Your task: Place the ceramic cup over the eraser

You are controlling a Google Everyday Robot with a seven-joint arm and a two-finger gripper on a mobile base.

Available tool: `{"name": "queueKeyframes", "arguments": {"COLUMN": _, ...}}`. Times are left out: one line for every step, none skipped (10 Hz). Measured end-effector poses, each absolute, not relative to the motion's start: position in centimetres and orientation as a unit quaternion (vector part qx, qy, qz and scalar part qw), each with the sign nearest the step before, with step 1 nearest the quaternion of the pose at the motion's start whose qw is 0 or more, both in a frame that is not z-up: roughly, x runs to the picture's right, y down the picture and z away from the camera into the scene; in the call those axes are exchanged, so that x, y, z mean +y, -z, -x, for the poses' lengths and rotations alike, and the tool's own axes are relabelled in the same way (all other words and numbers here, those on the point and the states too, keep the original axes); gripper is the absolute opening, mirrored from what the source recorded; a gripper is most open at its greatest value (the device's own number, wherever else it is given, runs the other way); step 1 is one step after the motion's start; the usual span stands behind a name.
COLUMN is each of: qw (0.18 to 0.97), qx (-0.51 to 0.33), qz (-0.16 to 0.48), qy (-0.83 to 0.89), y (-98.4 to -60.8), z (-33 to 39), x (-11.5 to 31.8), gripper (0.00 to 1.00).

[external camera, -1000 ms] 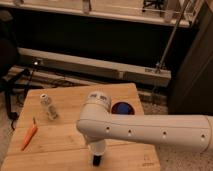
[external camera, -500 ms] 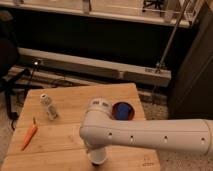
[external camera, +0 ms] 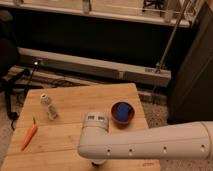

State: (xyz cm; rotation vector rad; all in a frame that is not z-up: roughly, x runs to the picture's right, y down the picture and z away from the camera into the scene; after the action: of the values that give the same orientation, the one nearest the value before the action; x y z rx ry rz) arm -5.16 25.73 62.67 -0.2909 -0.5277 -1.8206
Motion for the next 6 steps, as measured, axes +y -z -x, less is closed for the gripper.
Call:
{"name": "queueKeyframes", "arguments": {"qw": 0.575, "qx": -0.223, "qz": 0.122, "qy": 0.777, "y": -62.48, "z": 5.31, "x": 26.0, "gripper": 0.54}}
{"name": "queueKeyframes", "arguments": {"qw": 0.576, "qx": -0.222, "qz": 0.122, "qy": 0.777, "y": -62.29, "z": 5.39, "x": 26.22, "gripper": 0.64}}
{"name": "queueKeyframes", "arguments": {"qw": 0.577, "qx": -0.226, "qz": 0.123, "qy": 0.776, "y": -62.04, "z": 5.56, "x": 26.48, "gripper": 0.75}}
{"name": "queueKeyframes", "arguments": {"qw": 0.577, "qx": -0.227, "qz": 0.124, "qy": 0.775, "y": -61.93, "z": 5.63, "x": 26.6, "gripper": 0.79}}
{"name": "queueKeyframes", "arguments": {"qw": 0.576, "qx": -0.231, "qz": 0.125, "qy": 0.774, "y": -61.73, "z": 5.77, "x": 26.69, "gripper": 0.8}}
{"name": "queueKeyframes", "arguments": {"qw": 0.578, "qx": -0.235, "qz": 0.124, "qy": 0.771, "y": -61.5, "z": 5.9, "x": 26.61, "gripper": 0.8}}
